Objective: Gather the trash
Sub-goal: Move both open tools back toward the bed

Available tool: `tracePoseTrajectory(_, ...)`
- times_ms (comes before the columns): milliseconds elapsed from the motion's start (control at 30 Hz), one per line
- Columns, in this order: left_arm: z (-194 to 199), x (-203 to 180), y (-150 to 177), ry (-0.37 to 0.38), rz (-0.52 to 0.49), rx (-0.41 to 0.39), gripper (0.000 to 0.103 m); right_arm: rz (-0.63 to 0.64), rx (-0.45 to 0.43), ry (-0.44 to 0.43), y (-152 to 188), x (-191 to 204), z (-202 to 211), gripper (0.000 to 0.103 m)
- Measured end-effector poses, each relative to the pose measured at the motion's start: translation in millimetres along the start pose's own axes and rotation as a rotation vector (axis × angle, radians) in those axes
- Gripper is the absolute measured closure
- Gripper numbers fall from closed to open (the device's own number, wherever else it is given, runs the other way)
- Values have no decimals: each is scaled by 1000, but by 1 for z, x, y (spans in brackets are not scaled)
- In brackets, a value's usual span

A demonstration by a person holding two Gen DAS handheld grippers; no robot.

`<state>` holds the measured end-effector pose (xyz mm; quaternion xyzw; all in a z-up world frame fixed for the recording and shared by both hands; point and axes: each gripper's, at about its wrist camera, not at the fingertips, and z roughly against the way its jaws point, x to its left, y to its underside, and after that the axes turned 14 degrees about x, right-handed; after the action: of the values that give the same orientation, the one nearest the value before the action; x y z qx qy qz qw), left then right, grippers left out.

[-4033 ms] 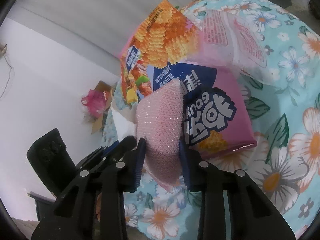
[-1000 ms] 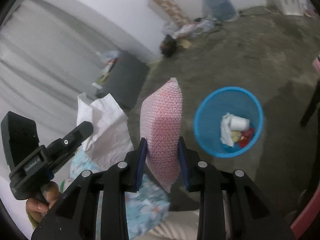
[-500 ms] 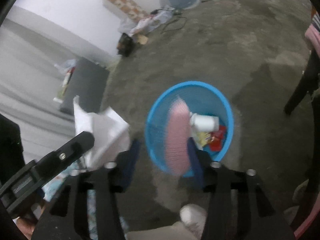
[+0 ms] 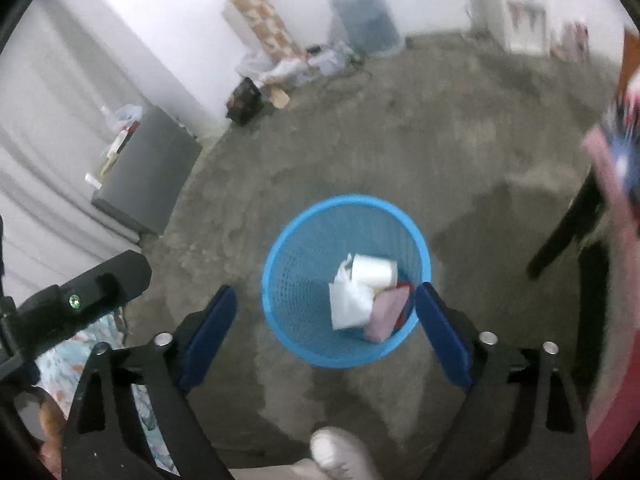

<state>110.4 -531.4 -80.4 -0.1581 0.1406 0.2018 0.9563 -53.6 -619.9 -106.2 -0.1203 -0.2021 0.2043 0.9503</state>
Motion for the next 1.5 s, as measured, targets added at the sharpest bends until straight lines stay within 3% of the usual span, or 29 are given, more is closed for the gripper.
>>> tracePoseTrajectory(167, 56, 3, 27, -10, -13, -82, 48, 116, -143, 68, 14, 34, 42, 8)
tracePoseTrajectory(267, 96, 9, 51, -15, -7, -144, 48, 170, -243, 63, 25, 52, 71, 8)
tracePoseTrajectory(333, 122, 14, 69, -22, -5, -190, 48, 191, -330, 27, 34, 62, 92, 8)
tracePoseTrajectory(433, 157, 22, 97, -34, 9, -257, 48, 176, -464, -94, 51, 68, 125, 8)
tracePoseTrajectory(567, 197, 32, 136, -64, 25, -340, 47, 208, -598, -165, 70, 78, 155, 8)
tracePoseTrajectory(733, 244, 52, 194, -100, 75, -445, 47, 315, -683, -222, 86, 97, 178, 8)
tracePoseTrajectory(1067, 316, 102, 319, -279, 258, -611, 40, 493, -624, -413, 113, 141, 199, 8)
tracePoseTrajectory(1300, 332, 138, 398, -396, 401, -641, 31, 630, -465, -489, 127, 181, 187, 8)
tracePoseTrajectory(1500, 332, 159, 435, -439, 506, -644, 28, 684, -295, -552, 141, 214, 166, 8)
